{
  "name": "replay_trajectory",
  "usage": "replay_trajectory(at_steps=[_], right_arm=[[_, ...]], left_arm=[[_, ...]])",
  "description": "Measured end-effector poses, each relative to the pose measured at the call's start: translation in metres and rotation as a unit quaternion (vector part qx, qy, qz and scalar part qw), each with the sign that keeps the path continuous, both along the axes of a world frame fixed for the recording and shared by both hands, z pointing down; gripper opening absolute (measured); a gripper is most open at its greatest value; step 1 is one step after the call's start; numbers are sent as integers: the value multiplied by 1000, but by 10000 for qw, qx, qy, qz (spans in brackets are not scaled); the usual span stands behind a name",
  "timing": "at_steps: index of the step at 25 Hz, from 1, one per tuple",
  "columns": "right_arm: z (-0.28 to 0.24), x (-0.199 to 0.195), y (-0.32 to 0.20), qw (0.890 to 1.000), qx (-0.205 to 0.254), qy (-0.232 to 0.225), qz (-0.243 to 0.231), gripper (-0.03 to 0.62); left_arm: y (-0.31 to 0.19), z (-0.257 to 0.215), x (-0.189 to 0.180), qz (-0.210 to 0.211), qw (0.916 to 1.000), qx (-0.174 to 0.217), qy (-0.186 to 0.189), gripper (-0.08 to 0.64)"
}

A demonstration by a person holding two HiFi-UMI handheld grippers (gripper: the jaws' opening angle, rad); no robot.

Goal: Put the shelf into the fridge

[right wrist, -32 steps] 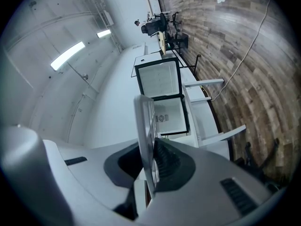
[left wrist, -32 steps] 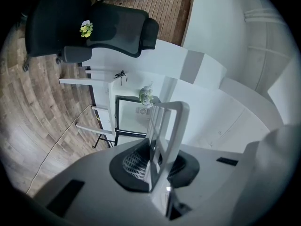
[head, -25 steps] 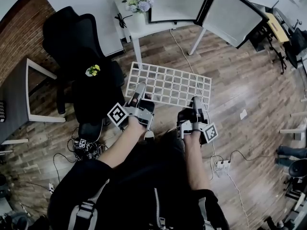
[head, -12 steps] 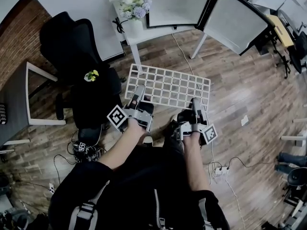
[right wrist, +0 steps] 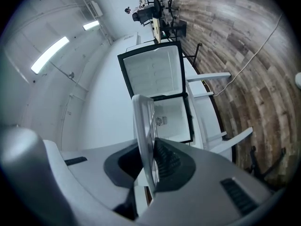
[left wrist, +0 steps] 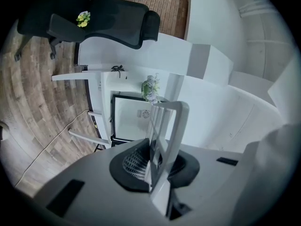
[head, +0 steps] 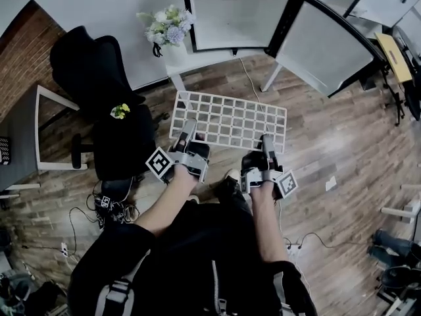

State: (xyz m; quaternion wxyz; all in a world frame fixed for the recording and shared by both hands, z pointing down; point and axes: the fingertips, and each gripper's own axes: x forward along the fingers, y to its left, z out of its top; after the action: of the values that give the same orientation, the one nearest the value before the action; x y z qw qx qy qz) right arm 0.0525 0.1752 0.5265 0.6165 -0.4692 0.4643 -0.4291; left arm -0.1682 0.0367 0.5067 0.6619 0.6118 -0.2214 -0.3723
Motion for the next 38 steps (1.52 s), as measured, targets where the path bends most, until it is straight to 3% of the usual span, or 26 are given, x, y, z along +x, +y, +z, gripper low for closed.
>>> replay_trajectory(at_steps=[13, 24, 38], right_arm=[[-13, 93, -72, 9961, 55, -21, -875, 46], [-15, 113, -118, 9921, 131, -28, -1244, 46], [-17, 143, -204, 9910, 145, 87, -1327, 48]], left_arm=[[-34, -11, 74, -776, 9970, 7, -40, 46], [-63, -11, 88, -1118, 9937, -1, -3, 46], [-146, -8, 115, -1271, 9917, 42, 169, 46]])
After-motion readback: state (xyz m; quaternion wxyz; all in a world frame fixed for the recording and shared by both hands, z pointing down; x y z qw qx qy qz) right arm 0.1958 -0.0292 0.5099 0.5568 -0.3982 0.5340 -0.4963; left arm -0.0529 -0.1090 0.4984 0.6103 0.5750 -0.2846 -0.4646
